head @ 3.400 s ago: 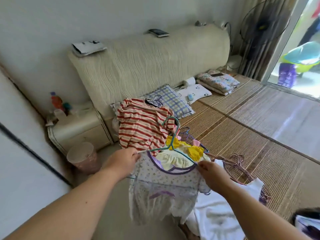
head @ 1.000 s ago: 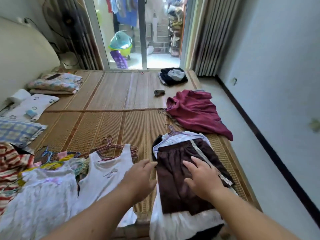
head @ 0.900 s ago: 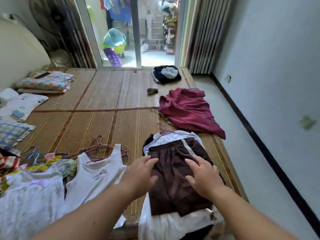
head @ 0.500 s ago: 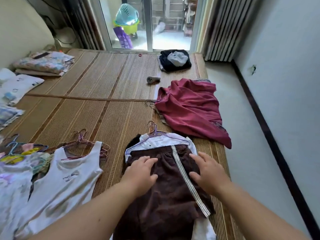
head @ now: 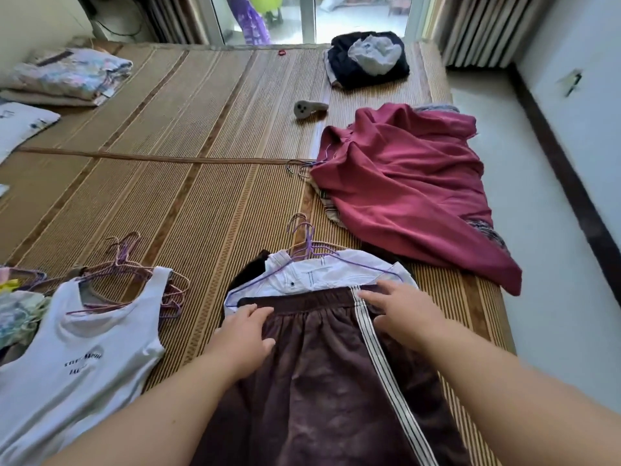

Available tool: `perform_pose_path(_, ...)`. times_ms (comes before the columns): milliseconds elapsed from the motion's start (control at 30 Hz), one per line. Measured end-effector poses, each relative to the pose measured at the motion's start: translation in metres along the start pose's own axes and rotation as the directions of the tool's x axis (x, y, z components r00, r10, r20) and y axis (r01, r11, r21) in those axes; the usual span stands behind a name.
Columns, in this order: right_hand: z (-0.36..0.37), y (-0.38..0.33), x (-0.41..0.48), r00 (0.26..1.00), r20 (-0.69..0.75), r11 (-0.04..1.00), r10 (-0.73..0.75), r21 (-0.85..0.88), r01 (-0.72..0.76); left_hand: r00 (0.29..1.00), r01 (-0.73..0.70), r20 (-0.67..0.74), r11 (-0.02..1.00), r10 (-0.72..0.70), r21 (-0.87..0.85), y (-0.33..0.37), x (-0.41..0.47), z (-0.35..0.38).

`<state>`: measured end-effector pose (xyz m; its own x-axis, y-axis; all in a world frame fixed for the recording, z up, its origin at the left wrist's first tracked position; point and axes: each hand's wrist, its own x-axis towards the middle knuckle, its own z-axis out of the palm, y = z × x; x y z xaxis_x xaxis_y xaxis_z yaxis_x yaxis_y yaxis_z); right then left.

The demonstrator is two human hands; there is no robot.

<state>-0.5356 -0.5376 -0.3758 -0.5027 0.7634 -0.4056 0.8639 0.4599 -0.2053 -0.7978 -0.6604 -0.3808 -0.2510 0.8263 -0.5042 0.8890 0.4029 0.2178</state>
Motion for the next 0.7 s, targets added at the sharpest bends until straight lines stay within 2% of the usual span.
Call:
perform_pose_path(67,0.008,-0.001,0.029,1.000,0.020,0.997,-0.022,-0.073,0.024,0.999,0.033,0.006,0.999,-0.033,0.016,-0.011,0.022,0.011)
perform_pose_path(167,0.022,0.002,0.065,0.991,-0.012,0.991,0.132,-0.016,-0.132,0.998,0.061,0.023,0.996,-0.063,0.065,-0.025,0.046,0.026)
perform_pose_path(300,0.036,0.011,0.088,0.953,0.106,0.959,0.282,-0.040,-0.279,0.994,0.057,0.084,0.996,-0.063,0.072,-0.039,0.062,0.035)
perform_pose_path(367,0.036,0.014,0.091,0.933,0.111,0.939,0.341,-0.073,-0.335,0.993,0.043,0.108,0.997,-0.050,0.063,-0.044,0.064,0.037)
perform_pose_path(433,0.036,0.019,0.090,0.932,0.112,0.938,0.344,-0.085,-0.336,0.991,0.041,0.126,0.999,-0.045,0.031,-0.047,0.065,0.038)
perform_pose_path(500,0.035,0.025,0.086,0.948,0.144,0.958,0.284,-0.078,-0.275,0.989,0.045,0.142,0.999,-0.042,-0.017,-0.048,0.063,0.038)
perform_pose_path(600,0.033,0.029,0.070,0.956,0.154,0.963,0.251,0.063,-0.263,0.989,0.048,0.145,0.996,-0.036,-0.081,-0.046,0.057,0.035)
perform_pose_path(700,0.021,0.023,0.044,0.973,0.006,0.908,0.229,0.360,-0.216,0.998,0.044,0.047,0.996,-0.040,-0.081,-0.042,0.043,0.023)
